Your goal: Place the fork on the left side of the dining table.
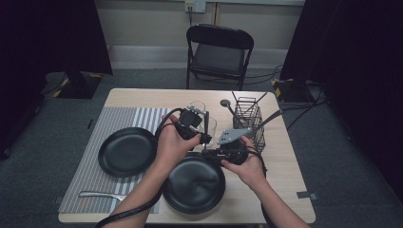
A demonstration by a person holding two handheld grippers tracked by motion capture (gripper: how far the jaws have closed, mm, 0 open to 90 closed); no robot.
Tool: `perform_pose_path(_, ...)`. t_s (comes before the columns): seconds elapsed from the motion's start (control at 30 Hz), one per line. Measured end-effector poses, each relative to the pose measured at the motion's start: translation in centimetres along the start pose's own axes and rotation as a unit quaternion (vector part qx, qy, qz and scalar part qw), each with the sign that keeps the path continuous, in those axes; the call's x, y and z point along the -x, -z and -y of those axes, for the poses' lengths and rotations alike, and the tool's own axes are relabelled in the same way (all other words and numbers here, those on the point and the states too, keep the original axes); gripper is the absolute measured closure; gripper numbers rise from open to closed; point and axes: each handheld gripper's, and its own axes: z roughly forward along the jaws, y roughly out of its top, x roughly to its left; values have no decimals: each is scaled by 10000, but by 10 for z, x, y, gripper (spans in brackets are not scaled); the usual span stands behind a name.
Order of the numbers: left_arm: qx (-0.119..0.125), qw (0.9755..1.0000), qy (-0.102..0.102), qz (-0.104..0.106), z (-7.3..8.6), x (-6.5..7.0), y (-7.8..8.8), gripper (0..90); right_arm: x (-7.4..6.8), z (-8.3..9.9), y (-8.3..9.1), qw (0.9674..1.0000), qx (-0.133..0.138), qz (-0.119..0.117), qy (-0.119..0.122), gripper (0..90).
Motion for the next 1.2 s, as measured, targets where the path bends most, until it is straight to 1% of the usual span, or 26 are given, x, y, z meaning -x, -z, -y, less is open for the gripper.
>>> perform_pose_path(0.1, 16, 10000, 14, 29, 1, 0, -1, 836, -1, 0, 0, 9999, -33, 55, 88, 838)
perform_pose_path(0.17, -8, 10000, 31, -1, 1, 0, -1, 834, -2, 0, -1, 9998, -65, 73, 160, 846)
perform_pose_path(0.2, 21, 10000, 43, 41, 1, 0, -2, 832, -3, 0, -1, 9996, -84, 127, 222, 851)
perform_pose_path(0.23, 9, 9999, 107, 97, 2, -1, -3, 821, -3, -1, -1, 9994, -95, 165, 293, 857)
perform_pose_path(0.27, 9, 9999, 107, 97, 2, -1, -3, 784, -3, -1, -1, 9994, -95, 165, 293, 857)
perform_pose_path(0.33, -13, 9998, 145, 134, 2, -3, -4, 775, -7, -1, -3, 9983, -175, 255, 498, 875)
perform_pose_path(0.4, -36, 9998, 179, 121, 3, -4, -4, 766, -8, -1, -3, 9970, -249, 369, 638, 876)
perform_pose_path(0.47, -38, 9996, 229, 129, 2, -4, -3, 737, -8, 0, -4, 9960, -311, 421, 722, 878)
perform_pose_path(0.5, -50, 9996, 251, 146, 2, -5, -1, 722, -8, 1, -3, 9950, -351, 517, 780, 879)
perform_pose_path(0.53, -28, 9995, 286, 142, 2, -6, -1, 700, -8, 2, -4, 9945, -333, 532, 837, 881)
perform_pose_path(0.6, -38, 9995, 315, 95, 1, -7, 1, 676, -8, 3, -4, 9925, -410, 639, 959, 881)
perform_pose_path(0.67, -16, 9993, 365, 53, 1, -8, 3, 644, -7, 4, -4, 9912, -436, 680, 1053, 881)
perform_pose_path(0.77, 14, 9989, 450, 111, 1, -11, 7, 621, -8, 6, -4, 9907, -451, 729, 1055, 881)
perform_pose_path(0.8, 21, 9989, 459, 96, 1, -11, 8, 617, -8, 6, -4, 9909, -449, 738, 1031, 881)
perform_pose_path(0.83, 39, 9989, 470, 67, 0, -12, 8, 613, -8, 6, -4, 9902, -458, 754, 1086, 882)
perform_pose_path(0.87, 42, 9987, 497, 50, 0, -12, 9, 601, -8, 7, -4, 9898, -486, 786, 1081, 881)
perform_pose_path(0.9, 17, 9987, 507, 100, 0, -13, 10, 597, -8, 7, -4, 9900, -473, 771, 1081, 881)
perform_pose_path(0.93, -2, 9986, 526, 114, 0, -13, 11, 586, -8, 8, -5, 9902, -481, 763, 1069, 881)
perform_pose_path(0.97, -5, 9984, 551, 113, 0, -13, 11, 574, -8, 8, -5, 9896, -489, 789, 1099, 881)
perform_pose_path(1.03, 26, 9982, 577, 139, -1, -12, 13, 563, -8, 9, -5, 9897, -495, 791, 1084, 881)
perform_pose_path(1.07, 31, 9982, 588, 139, -1, -12, 13, 562, -8, 10, -6, 9892, -516, 803, 1109, 882)
perform_pose_path(1.13, 30, 9983, 572, 146, -2, -12, 16, 560, -8, 11, -6, 9887, -537, 808, 1140, 881)
perform_pose_path(1.17, 43, 9982, 579, 160, -3, -12, 17, 556, -8, 11, -6, 9887, -537, 820, 1135, 881)
perform_pose_path(1.2, 83, 9980, 612, 130, -4, -11, 17, 550, -8, 12, -7, 9887, -531, 822, 1139, 881)
